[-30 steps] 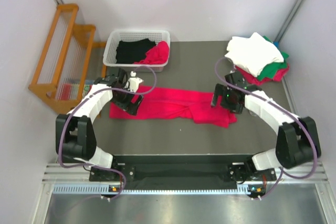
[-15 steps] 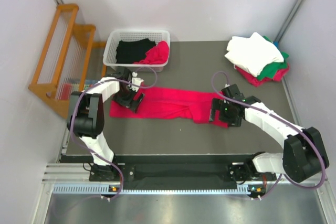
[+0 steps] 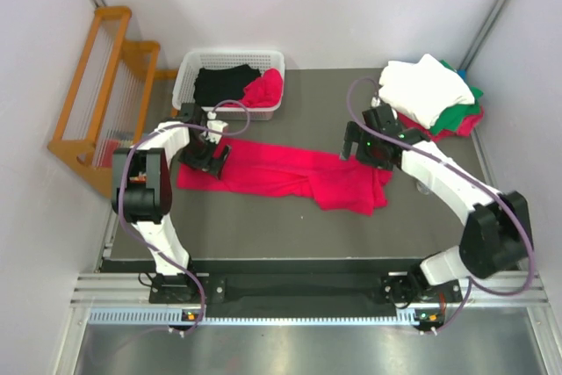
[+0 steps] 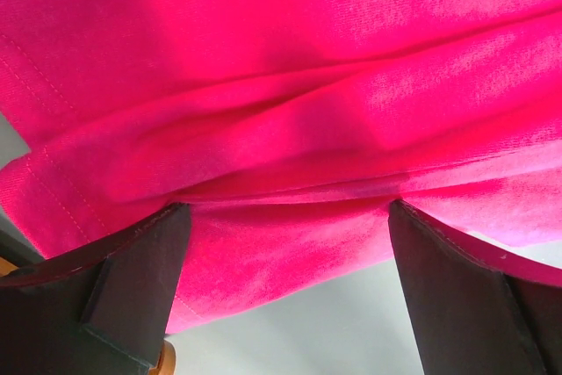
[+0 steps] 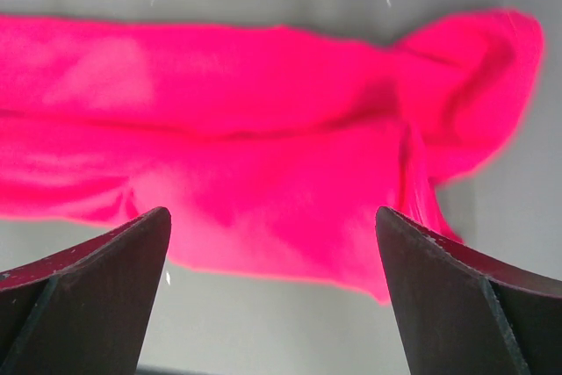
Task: Fold and stack the t-shirts
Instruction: Fold the tshirt
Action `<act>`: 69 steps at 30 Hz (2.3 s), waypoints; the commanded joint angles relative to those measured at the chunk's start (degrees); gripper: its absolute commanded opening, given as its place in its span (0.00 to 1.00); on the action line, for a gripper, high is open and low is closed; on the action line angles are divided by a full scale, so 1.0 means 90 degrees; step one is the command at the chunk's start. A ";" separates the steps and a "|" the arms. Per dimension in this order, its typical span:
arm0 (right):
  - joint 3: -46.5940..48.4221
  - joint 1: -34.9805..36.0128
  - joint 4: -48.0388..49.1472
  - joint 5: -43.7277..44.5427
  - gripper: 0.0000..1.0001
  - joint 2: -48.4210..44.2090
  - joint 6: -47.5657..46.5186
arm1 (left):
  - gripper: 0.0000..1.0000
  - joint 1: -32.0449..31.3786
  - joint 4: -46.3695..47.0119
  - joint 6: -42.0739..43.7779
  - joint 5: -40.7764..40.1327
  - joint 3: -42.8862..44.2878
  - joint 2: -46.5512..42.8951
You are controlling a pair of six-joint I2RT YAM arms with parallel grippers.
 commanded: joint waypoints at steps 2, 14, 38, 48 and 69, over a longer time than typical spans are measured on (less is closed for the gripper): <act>0.0144 -0.0026 0.0735 -0.0165 1.00 0.1213 0.0211 | 0.99 0.0064 0.0014 0.0151 0.0064 0.0117 -0.0165; -0.0405 -0.0035 0.1254 -0.0128 1.00 0.1879 0.0368 | 0.99 0.0064 -0.0113 0.0239 0.0201 -0.0030 -0.0624; 0.2251 -0.1101 0.0445 0.0116 1.00 0.3735 -0.0237 | 0.99 0.0064 -0.0260 0.0444 0.0074 -0.0332 -0.1328; 0.2126 -0.0377 0.0316 0.0439 1.00 0.2749 -0.0443 | 0.99 0.0064 0.0179 -0.0082 0.0347 0.0125 -0.0713; 0.0525 -0.0348 0.0619 -0.0020 1.00 0.1752 -0.0111 | 0.99 -0.0619 0.0287 -0.0367 0.1188 0.0461 -0.0946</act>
